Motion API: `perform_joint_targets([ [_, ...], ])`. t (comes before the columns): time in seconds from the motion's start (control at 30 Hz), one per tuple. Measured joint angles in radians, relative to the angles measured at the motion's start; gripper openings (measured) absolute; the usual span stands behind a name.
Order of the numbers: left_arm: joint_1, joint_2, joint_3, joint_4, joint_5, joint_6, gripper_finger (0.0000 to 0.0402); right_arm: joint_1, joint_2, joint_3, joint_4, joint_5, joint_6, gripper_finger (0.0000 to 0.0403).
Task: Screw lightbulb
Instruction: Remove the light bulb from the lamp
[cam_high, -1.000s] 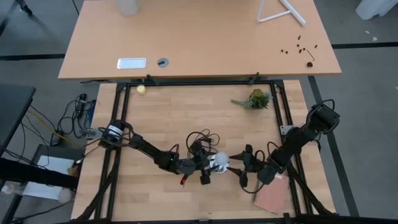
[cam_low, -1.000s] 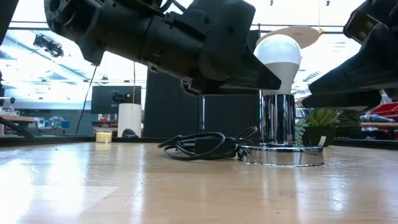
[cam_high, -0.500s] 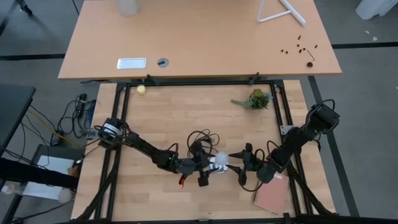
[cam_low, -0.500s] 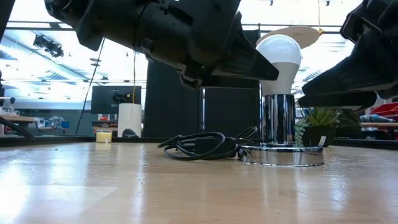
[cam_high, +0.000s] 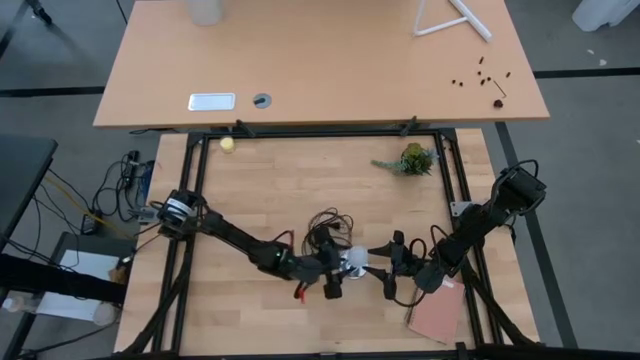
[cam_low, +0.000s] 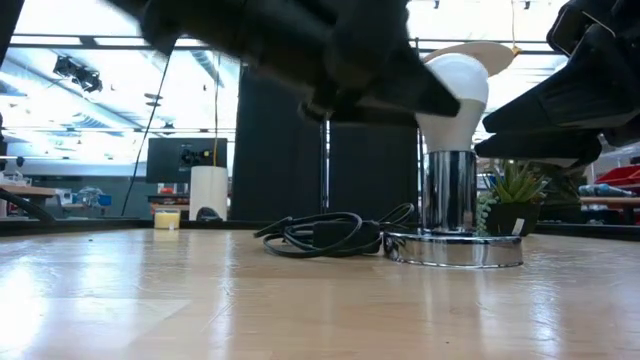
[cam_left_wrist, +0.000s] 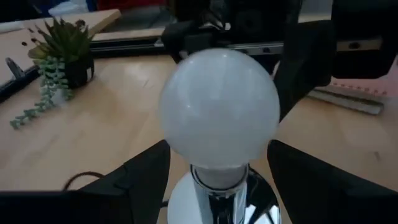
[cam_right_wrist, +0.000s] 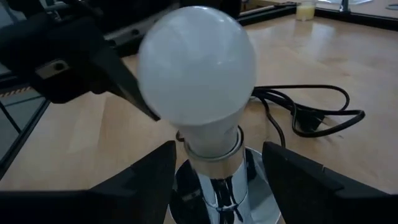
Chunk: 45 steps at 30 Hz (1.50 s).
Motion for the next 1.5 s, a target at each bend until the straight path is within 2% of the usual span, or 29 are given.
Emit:
perform_joint_targets([
  [0.2,0.001,0.000,0.217,-0.453,0.001,0.005,0.0273,0.000,0.000,0.000,0.000,-0.001,0.000,0.0245],
  [0.6,0.025,0.000,0.471,-0.848,0.138,0.135,0.0273,-0.015,0.000,0.001,-0.001,-0.008,0.003,0.0242],
  [0.83,0.047,0.000,0.485,-0.938,0.143,0.114,0.0273,-0.037,0.000,0.001,-0.001,-0.028,0.003,0.0242],
  [1.17,0.040,0.000,0.485,-0.974,0.023,0.169,0.0273,-0.051,0.000,0.001,-0.001,-0.052,0.002,0.0242],
  [1.37,0.029,0.000,0.484,-0.999,0.002,0.078,0.0273,-0.051,0.000,0.001,-0.002,-0.054,0.002,0.0241],
  [1.5,-0.017,0.000,0.483,-1.021,-0.014,0.015,0.0273,-0.051,0.000,0.001,-0.012,-0.054,0.002,0.0240],
])
